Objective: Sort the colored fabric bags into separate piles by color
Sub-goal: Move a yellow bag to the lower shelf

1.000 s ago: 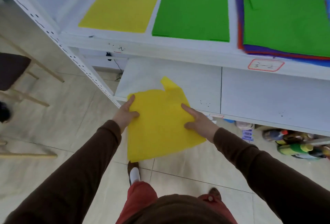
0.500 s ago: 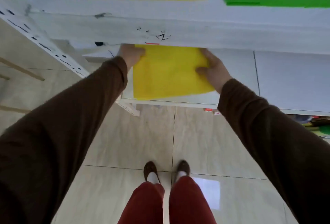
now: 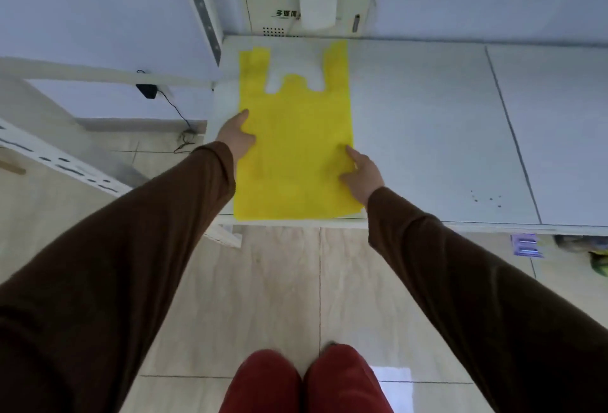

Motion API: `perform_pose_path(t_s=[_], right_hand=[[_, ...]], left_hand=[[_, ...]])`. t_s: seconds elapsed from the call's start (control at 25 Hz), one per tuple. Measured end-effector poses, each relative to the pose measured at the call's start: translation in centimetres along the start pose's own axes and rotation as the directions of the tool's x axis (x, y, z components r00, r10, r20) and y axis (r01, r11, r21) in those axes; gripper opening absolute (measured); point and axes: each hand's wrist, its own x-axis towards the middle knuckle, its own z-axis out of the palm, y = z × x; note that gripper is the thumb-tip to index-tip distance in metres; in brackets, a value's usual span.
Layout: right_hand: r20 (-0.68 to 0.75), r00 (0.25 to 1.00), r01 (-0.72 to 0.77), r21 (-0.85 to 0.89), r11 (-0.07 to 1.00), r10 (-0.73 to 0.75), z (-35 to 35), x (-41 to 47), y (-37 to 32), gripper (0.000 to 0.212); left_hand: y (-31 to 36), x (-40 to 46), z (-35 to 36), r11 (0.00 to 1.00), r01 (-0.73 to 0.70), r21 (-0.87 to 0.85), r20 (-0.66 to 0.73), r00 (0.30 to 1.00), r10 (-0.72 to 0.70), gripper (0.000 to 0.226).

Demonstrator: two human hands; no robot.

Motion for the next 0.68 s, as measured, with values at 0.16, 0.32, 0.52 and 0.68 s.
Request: perform_pose_path(t_s=[0.16, 0.32, 0.52, 0.68], right_hand=[[-0.088, 0.996, 0.012, -0.023, 1.000, -0.014, 1.1, 0.8, 1.0, 0.068], [-0.108, 0.994, -0.002, -0.052, 0.999, -0.003, 0.6, 0.2, 0.8, 0.057], [-0.188, 0.982, -0.006, -0.170, 0.985, -0.026, -3.7, -5.3, -1.1, 0.043], [-0.191, 0.969, 0.108, -0.242, 0.964, -0.157, -8.6, -13.1, -4.7, 0.038]], left_hand=[[-0.2, 1.3, 0.3, 0.998, 0.008, 0.066, 0.000, 1.000, -0.008, 0.073], [-0.3, 0.1, 0.4, 0.979, -0.033, 0.199, -0.067, 0.997, 0.047, 0.065], [3.2, -7.0, -0.3, 0.902, -0.103, 0.419, 0.001, 0.994, 0.113, 0.054], [9.6, -16.4, -1.0, 0.848, -0.284, 0.447, 0.096, 0.958, 0.271, 0.043]])
